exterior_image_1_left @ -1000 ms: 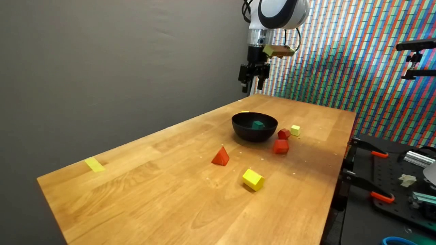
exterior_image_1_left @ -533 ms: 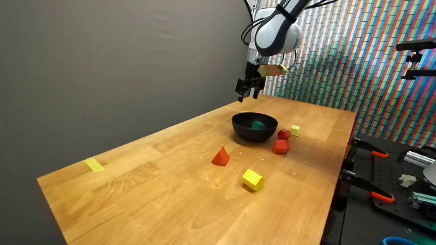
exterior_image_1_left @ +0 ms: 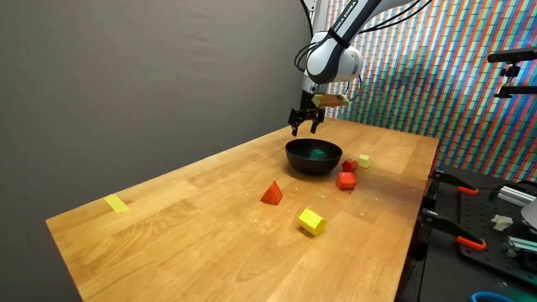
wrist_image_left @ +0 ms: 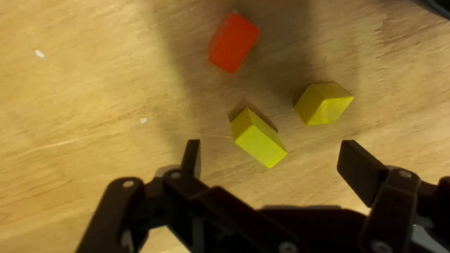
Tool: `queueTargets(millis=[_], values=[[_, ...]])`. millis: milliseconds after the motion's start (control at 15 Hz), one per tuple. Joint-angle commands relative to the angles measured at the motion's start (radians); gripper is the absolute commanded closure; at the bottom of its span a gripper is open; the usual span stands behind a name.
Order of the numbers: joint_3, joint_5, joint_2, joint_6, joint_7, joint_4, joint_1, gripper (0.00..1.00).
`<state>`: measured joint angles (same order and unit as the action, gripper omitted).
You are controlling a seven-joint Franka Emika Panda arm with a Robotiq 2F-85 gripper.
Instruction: Put all the blocks in the bowl
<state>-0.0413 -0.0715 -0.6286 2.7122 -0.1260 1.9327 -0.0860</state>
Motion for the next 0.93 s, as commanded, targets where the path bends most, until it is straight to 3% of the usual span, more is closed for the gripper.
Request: queueTargets(millis=[0,133,333,667,867], values=[[0.044,-0.066,-0.047,-0.035,0.031,-0.072,-0.039,0.27],[0.025,-0.062,-0.058,-0.024,0.01,-0.077,-0.023,0.28],[-0.004,-0.05,-0.051,-0.017,-0.012,-0.057,-0.012,0.55],[-0.025,-0.049,-0.014,-0.003,-0.034,-0.013,-0.001,0.88],[0.031,-0.069,0.123,-0.092,0.012,0.063,-0.014,0.86]])
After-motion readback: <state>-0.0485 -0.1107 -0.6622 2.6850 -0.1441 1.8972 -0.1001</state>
